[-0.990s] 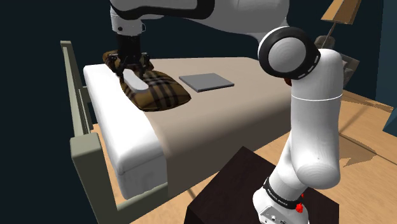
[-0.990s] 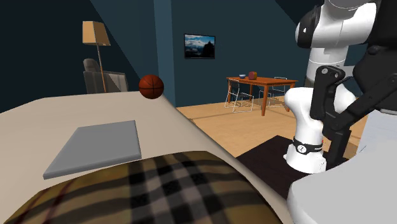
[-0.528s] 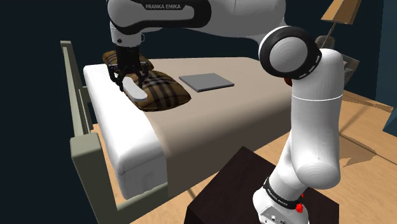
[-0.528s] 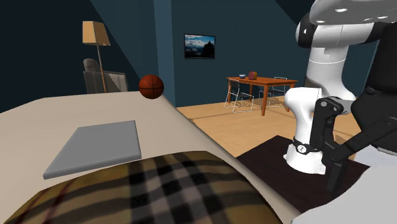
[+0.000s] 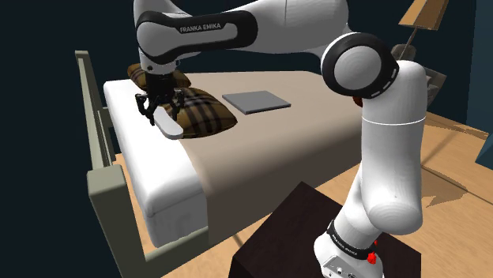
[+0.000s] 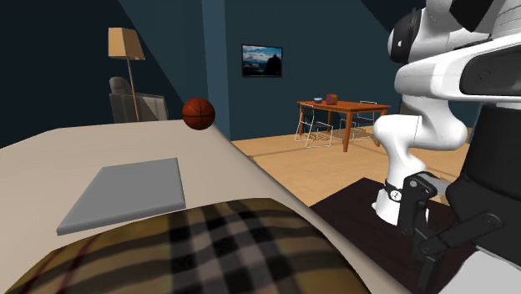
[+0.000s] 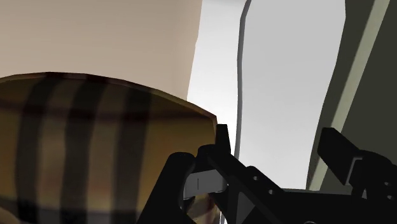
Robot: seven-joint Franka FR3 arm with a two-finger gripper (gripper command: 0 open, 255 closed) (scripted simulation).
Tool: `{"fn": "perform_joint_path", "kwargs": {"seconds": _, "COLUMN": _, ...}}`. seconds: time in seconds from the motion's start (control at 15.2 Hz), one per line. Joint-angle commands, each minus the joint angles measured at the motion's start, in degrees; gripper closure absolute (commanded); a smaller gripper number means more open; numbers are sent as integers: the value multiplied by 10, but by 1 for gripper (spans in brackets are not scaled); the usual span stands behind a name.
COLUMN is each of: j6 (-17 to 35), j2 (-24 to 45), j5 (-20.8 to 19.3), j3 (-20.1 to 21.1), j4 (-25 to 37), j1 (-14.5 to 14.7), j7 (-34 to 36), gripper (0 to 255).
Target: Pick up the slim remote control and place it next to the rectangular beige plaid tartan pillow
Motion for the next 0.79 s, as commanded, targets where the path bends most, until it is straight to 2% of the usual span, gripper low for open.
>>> {"fn": "perform_joint_path", "kwargs": {"seconds": 0.0, "j6": 16, "j2": 0, "j5": 0, "j3": 0, "j4": -15, "j1": 0, "j7": 1, "gripper": 255}}
{"fn": "perform_joint_path", "kwargs": {"seconds": 0.73, "j6": 93, "j2": 16, "j5": -3, "j3": -1, "j4": -77, "j1": 0, "j7": 4, "gripper": 255}}
